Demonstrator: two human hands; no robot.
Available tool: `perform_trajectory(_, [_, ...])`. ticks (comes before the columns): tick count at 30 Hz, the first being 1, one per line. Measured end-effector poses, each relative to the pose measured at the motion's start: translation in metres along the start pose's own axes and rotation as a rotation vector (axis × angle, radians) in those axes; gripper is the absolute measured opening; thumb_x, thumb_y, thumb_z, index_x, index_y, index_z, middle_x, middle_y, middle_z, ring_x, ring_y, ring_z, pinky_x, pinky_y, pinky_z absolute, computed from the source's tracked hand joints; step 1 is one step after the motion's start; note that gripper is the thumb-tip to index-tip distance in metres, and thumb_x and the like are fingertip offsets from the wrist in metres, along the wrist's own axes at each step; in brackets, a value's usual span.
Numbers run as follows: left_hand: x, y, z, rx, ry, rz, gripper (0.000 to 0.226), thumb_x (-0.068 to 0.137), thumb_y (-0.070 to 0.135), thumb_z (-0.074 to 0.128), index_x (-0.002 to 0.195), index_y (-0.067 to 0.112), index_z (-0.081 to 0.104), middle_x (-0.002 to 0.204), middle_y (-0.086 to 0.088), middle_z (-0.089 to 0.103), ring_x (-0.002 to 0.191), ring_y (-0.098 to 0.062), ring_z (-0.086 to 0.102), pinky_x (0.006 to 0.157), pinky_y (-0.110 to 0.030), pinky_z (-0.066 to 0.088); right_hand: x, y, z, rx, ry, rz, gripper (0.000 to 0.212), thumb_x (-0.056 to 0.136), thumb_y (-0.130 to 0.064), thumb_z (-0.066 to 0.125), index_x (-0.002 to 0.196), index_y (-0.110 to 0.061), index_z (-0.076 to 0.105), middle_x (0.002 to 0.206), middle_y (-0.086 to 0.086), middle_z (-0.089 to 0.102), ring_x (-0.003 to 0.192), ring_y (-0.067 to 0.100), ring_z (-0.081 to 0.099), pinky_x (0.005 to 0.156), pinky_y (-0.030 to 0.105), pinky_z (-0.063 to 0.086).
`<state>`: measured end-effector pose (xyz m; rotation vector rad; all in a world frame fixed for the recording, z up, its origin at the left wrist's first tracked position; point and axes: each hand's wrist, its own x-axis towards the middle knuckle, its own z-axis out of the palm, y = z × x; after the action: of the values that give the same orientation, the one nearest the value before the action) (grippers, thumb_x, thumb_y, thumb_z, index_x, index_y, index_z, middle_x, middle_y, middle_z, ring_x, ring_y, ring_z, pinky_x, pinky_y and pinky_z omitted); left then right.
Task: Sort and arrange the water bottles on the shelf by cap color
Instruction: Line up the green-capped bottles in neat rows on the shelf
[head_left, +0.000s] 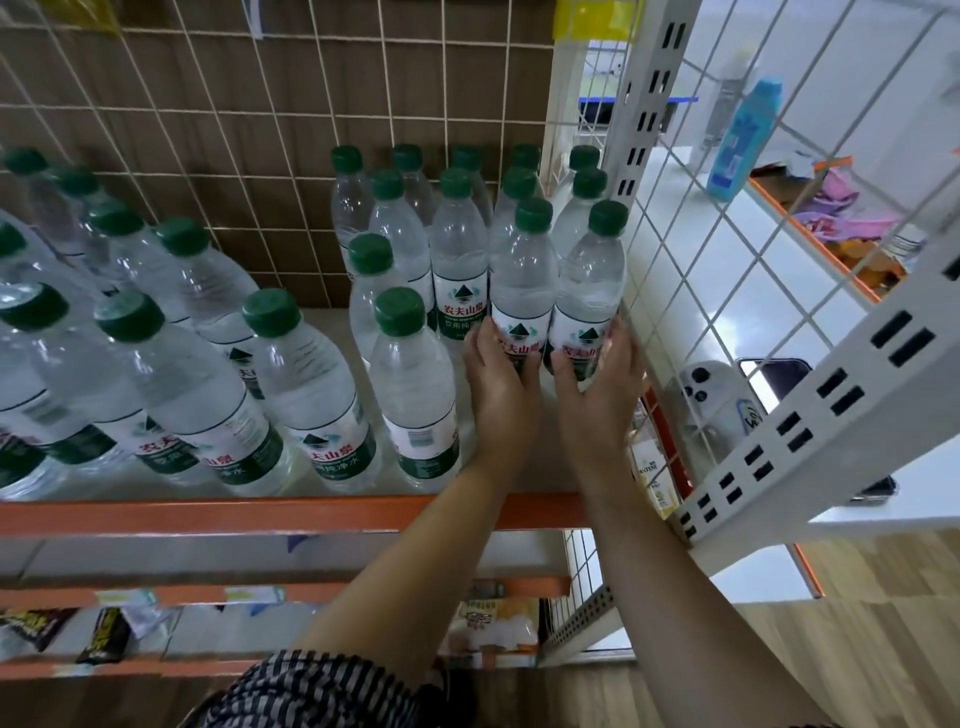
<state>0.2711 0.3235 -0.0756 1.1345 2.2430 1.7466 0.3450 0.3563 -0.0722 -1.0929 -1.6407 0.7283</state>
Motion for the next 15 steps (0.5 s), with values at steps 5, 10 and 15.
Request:
perform_trajectory(5, [0.002, 0.045, -0.026, 0.006, 0.043, 0.2, 0.047, 0.102, 0.017, 0.047, 0.146, 0.004, 0.033, 0.155, -0.015, 0.023, 0.143, -0.018, 0.025, 0.107, -0.003, 0.019, 0.01, -0.051, -0.014, 0.071, 0.132, -0.25, 0.042, 0.097, -0.015, 0.056, 0.136, 0.001, 0.048, 0.134, 0.014, 0.05, 0.126, 0.023, 0.05, 0.103, 0.041, 0.047])
perform_trajectory(10, [0.009, 0.1, -0.073, -0.037, 0.047, 0.361, 0.036, 0.101, 0.009, 0.047, 0.136, 0.006, 0.047, 0.142, -0.008, 0.044, 0.13, -0.013, 0.042, 0.104, -0.004, 0.028, 0.019, -0.098, -0.025, 0.218, 0.088, -0.327, 0.032, 0.1, -0.016, 0.049, 0.128, -0.004, 0.057, 0.122, 0.002, 0.06, 0.114, 0.009, 0.057, 0.094, 0.02, 0.048])
perform_trajectory(15, [0.032, 0.129, -0.142, 0.094, 0.051, 0.533, 0.029, 0.098, 0.011, 0.05, 0.127, 0.006, 0.054, 0.124, -0.007, 0.056, 0.105, -0.006, 0.049, 0.089, -0.003, 0.034, 0.027, -0.155, -0.016, 0.276, -0.069, -0.435, 0.028, 0.098, -0.014, 0.048, 0.119, -0.003, 0.061, 0.11, 0.006, 0.065, 0.103, 0.019, 0.061, 0.09, 0.035, 0.051])
